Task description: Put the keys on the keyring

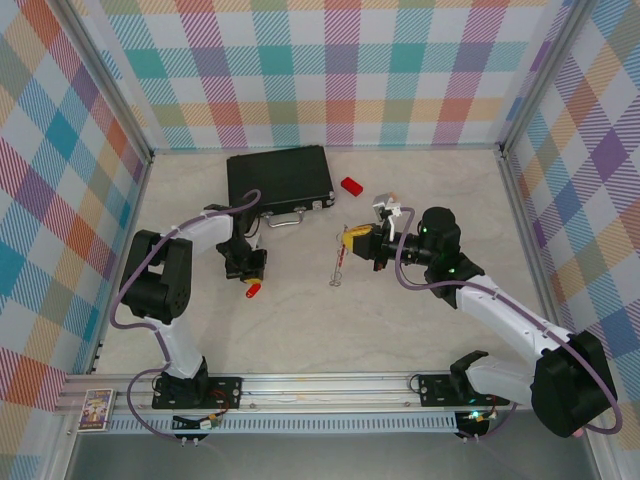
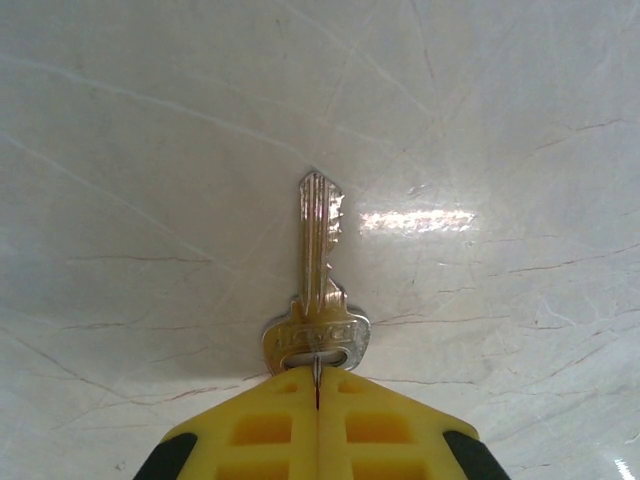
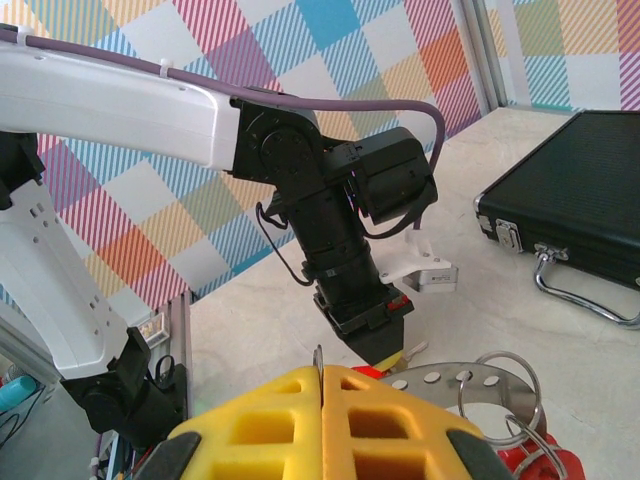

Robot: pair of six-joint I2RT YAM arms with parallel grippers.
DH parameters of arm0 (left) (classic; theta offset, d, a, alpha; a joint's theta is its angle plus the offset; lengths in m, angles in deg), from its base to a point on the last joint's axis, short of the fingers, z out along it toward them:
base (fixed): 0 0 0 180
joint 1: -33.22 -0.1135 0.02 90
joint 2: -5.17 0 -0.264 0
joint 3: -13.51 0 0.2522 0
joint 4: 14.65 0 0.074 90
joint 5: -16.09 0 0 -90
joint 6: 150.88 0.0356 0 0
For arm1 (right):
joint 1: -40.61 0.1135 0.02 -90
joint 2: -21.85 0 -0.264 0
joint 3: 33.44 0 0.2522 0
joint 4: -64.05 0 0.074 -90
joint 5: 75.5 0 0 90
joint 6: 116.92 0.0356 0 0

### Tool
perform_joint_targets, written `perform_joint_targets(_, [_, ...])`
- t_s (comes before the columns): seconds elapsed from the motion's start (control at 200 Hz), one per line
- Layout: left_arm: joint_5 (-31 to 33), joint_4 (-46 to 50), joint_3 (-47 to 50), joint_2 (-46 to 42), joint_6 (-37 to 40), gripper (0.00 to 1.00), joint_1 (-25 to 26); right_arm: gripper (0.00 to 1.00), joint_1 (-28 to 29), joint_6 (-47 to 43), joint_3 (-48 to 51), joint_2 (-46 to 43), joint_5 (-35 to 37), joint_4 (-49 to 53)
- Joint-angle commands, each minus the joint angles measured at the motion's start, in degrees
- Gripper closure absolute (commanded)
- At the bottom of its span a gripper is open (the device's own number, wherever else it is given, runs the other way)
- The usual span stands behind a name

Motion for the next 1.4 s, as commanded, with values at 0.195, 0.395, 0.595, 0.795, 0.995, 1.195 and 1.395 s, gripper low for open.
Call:
perform_joint_targets(0.195, [6.91,-1.28,0.10,-12.91,0.33,1.00,3.88,1.00,0.58,1.02,0.34,-0.24,-1.27,-2.87])
perform_joint_targets(0.395, [14.09,-9.06,3.37,-23.09,0.91,1.00,10.27,1.00,0.58,1.91,0.85,-0.08,-0.92,-4.43])
perform_joint_targets(0.595, [20.80,-26.03,10.74,-33.03,2.87,1.00,17.80,1.00,0.65,1.89,0.88,-0.94,-0.44,-4.54])
perform_joint_targets(0.795, [17.49,-50.97,21.76,-39.97,2.19,1.00,20.46,1.00,0.67,0.38,0.50,-2.92,0.47,-2.49])
perform_joint_targets(0.995, [8.71,-73.61,29.55,-40.68,1.58,1.00,20.83,1.00,0.67,-1.99,-0.69,-4.20,2.01,1.01])
perform_joint_targets(1.195, [-0.42,-94.40,33.53,-37.22,1.24,1.00,20.83,1.00,0.63,-4.00,-2.19,-4.17,3.16,3.35])
perform_joint_targets(1.395, [-13.99,-107.11,34.40,-32.39,0.55,1.00,20.83,1.00,0.76,-7.28,-4.85,-4.46,3.39,7.12])
